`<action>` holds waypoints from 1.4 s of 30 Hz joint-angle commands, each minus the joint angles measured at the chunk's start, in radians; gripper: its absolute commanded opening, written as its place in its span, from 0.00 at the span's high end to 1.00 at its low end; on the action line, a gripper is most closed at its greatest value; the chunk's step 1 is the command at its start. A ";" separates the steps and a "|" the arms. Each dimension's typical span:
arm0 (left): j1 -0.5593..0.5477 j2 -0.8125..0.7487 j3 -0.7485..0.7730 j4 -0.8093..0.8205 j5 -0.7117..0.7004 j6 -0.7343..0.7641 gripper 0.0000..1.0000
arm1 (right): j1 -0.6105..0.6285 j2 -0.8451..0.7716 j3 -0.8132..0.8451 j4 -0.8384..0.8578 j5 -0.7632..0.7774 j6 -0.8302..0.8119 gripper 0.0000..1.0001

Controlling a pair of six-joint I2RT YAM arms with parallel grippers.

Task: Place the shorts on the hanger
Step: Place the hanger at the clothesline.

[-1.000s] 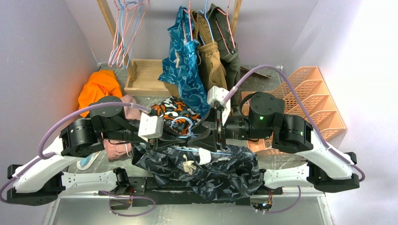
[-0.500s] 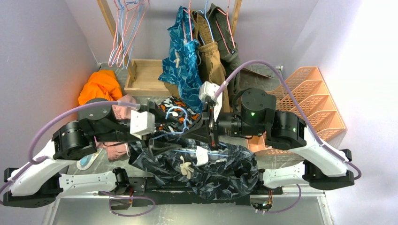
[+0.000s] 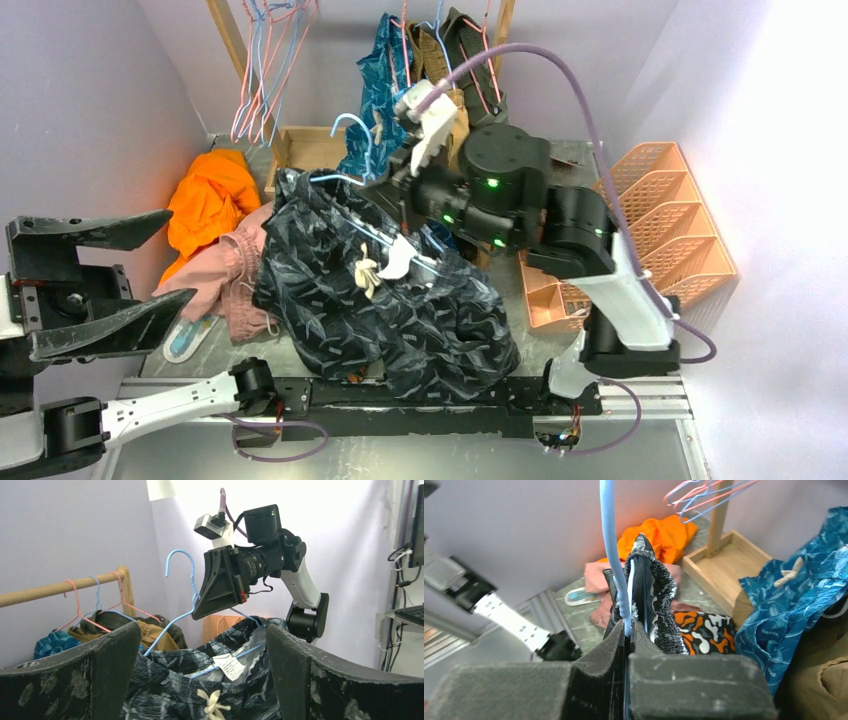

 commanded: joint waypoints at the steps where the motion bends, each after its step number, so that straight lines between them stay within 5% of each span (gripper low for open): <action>1: 0.002 0.009 -0.058 -0.018 -0.107 -0.020 0.01 | -0.031 0.098 0.114 0.018 0.167 0.018 1.00; 18: 0.002 -0.149 -0.233 0.014 -0.229 -0.067 0.02 | -0.201 0.151 -0.028 0.609 0.390 -0.045 1.00; 42: 0.002 -0.301 -0.482 0.020 -0.315 -0.175 0.03 | -0.327 0.454 0.088 0.972 0.346 -0.132 1.00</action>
